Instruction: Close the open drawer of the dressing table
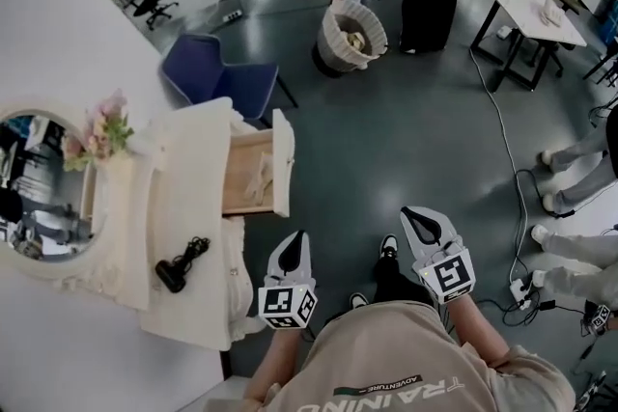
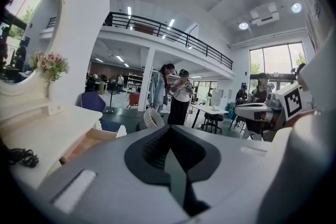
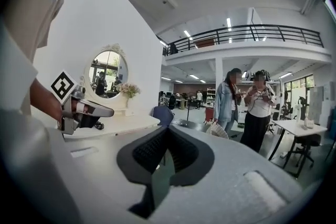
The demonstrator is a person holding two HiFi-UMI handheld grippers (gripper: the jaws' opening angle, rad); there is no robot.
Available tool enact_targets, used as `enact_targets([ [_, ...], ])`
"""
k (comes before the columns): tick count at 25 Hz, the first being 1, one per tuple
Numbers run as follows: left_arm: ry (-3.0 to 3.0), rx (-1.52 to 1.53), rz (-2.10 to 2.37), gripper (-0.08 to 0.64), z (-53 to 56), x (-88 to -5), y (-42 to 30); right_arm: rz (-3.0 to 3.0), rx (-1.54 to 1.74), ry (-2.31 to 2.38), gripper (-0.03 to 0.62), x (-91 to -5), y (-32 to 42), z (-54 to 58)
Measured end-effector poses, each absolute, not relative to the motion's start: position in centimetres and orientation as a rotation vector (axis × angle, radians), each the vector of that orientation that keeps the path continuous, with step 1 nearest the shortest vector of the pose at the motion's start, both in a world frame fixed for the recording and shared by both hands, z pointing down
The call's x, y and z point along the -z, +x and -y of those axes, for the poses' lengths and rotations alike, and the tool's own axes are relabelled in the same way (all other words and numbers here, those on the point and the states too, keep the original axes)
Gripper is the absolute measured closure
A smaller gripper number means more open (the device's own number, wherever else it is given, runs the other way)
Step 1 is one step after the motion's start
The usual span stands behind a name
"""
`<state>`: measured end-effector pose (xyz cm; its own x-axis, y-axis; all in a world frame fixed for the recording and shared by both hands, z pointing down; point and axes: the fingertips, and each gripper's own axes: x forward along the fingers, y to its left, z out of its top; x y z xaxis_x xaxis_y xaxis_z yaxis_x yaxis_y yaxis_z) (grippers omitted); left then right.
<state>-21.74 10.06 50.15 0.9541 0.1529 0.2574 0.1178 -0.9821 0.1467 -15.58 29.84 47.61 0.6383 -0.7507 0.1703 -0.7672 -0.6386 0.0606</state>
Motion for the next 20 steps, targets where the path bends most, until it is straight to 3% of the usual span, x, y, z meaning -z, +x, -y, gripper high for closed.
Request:
enact_targets([
  [9, 2.966, -0.349, -0.160, 0.543, -12.2, -47.0, -10.3, 1.393, -0.171, 2.727, 0.589, -47.7, -4.5, -30.4],
  [20, 2.963, -0.424, 0.034, 0.543, -10.7, -48.2, -5.0, 1.582, -0.149, 2.653, 0.591, -47.1, 3.1, -28.7],
])
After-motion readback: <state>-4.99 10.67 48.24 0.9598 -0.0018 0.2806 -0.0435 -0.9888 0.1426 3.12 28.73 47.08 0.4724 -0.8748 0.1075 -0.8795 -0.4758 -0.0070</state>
